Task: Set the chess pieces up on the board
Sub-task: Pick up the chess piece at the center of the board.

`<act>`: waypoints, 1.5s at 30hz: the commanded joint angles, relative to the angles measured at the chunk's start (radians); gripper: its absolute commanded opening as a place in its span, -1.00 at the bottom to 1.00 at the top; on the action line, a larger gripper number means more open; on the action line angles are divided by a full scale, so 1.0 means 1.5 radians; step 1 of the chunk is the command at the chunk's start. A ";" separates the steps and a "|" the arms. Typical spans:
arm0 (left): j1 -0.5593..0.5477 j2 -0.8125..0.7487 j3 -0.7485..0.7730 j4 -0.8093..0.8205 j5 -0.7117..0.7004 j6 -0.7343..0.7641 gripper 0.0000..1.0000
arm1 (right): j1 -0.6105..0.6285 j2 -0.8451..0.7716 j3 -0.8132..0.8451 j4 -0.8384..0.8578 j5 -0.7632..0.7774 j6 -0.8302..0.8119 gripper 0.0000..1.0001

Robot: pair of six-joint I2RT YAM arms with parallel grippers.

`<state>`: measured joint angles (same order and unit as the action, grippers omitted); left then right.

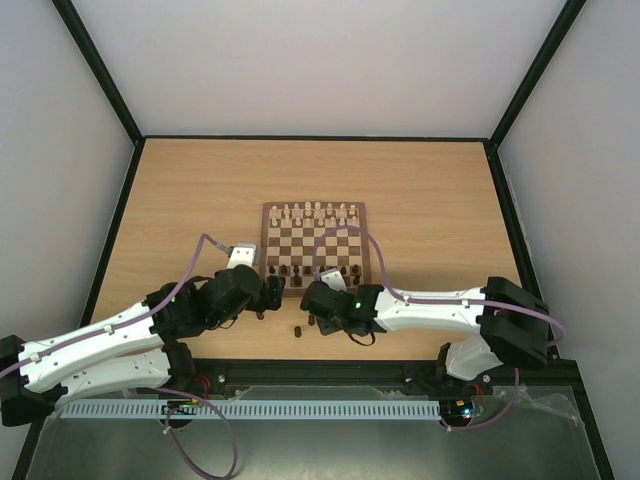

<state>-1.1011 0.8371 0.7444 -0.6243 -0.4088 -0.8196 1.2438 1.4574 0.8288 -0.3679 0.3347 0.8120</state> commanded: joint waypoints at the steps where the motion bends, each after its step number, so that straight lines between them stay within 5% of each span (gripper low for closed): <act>1: -0.004 -0.006 -0.010 -0.008 -0.005 0.000 0.98 | -0.003 0.021 0.018 0.002 -0.001 -0.012 -0.03; 25: -0.006 -0.006 -0.010 -0.012 -0.006 -0.003 0.98 | -0.034 0.082 0.029 0.049 -0.027 -0.049 -0.35; 40: -0.010 -0.007 -0.010 -0.013 -0.009 -0.005 0.98 | -0.035 0.066 0.037 0.023 -0.023 -0.052 -0.94; 45: -0.010 -0.005 -0.010 -0.013 -0.008 -0.004 0.98 | -0.036 0.014 0.033 -0.026 0.004 -0.044 -0.94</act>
<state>-1.1080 0.8371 0.7444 -0.6243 -0.4091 -0.8200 1.1969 1.5543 0.8616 -0.2993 0.2955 0.7334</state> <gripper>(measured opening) 0.988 0.131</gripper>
